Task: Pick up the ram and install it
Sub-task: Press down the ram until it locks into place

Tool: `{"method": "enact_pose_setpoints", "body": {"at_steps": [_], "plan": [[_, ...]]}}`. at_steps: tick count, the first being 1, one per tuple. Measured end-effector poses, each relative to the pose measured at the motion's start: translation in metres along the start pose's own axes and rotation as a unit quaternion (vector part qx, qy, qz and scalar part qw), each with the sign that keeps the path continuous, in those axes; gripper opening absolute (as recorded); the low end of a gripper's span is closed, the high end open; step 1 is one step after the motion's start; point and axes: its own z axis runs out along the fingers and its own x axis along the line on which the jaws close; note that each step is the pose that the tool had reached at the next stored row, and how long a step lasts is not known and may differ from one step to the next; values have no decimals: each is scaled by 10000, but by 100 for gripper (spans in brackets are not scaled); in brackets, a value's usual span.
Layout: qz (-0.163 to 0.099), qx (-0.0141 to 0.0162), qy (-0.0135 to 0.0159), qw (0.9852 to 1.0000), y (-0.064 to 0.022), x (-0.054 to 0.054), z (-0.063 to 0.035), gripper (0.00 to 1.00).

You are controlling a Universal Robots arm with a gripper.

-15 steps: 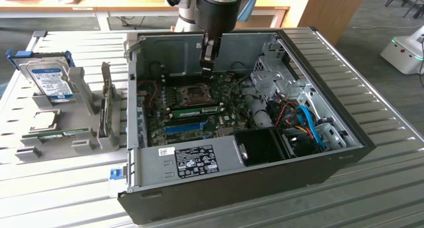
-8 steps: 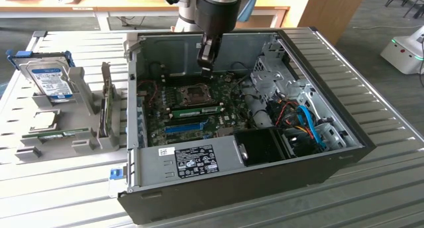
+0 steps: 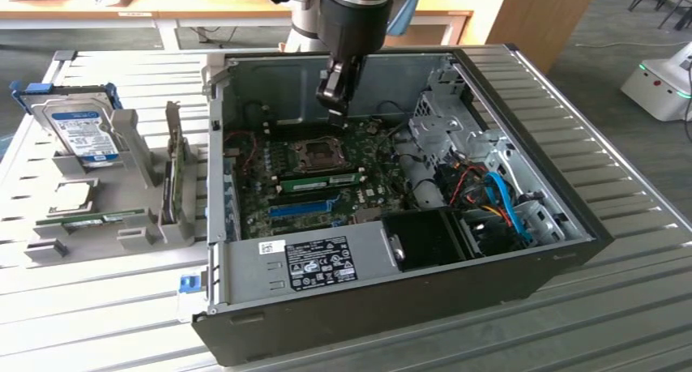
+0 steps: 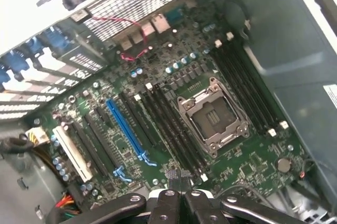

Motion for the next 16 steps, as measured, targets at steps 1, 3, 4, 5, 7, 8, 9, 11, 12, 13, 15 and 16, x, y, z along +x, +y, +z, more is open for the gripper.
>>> {"method": "enact_pose_setpoints", "body": {"at_steps": [1,3,4,5,7,8,9,11,12,13,15,16], "plan": [[67,1,-2,10000,0,0,1,10],[205,3,-7,9998,1,1,2,10],[272,4,-10,9996,1,1,3,10],[340,5,-12,9994,2,1,3,10],[474,7,-16,9989,2,2,4,10],[542,8,-19,9985,3,2,5,10],[614,9,-21,9981,3,2,5,10],[752,11,-26,9972,4,3,7,10],[822,12,-29,9966,4,3,7,10],[893,13,-31,9960,5,3,8,10],[1031,15,-36,9947,5,4,9,10],[1108,16,-38,9938,5,4,9,10]]}}
